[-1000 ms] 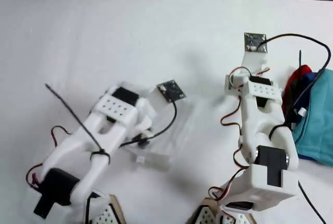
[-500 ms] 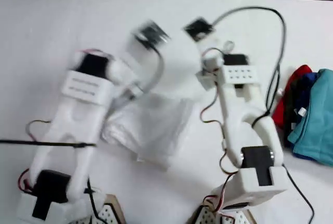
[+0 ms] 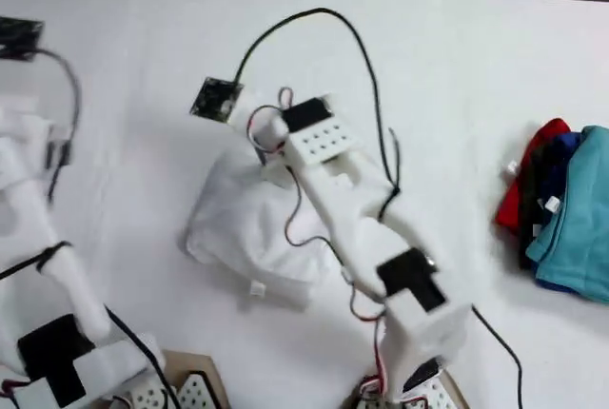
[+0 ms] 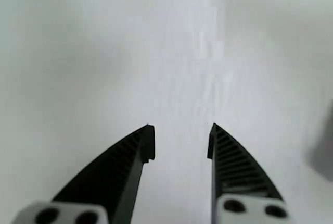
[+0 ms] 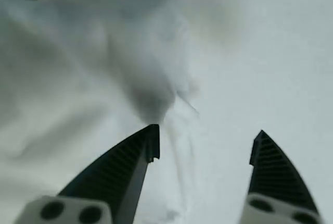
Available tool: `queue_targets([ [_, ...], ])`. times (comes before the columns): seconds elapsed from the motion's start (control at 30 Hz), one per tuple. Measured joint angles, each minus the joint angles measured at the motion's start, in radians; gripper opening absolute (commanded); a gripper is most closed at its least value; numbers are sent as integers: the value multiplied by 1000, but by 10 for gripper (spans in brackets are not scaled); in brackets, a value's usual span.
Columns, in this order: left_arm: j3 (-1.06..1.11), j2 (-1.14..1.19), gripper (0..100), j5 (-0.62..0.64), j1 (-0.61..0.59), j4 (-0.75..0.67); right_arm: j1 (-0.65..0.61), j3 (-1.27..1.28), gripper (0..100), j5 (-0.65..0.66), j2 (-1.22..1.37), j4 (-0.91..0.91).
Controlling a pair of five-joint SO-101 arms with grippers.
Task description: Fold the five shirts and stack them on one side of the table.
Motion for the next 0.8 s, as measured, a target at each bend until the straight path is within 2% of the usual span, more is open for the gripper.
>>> queue_targets([
  [0.3, -2, 71, 191, -78, -132, -25, -9, -290, 299, -3, 287, 167],
  [0.47, -2, 190, 191, -95, -147, -20, -6, -451, 299, -3, 324, 288],
  [0.57, 8, 242, 191, -146, -69, 41, 15, -552, 299, -3, 322, 324],
  [0.8, 25, 250, 191, -153, 258, 141, 118, -574, 299, -31, 423, 334],
])
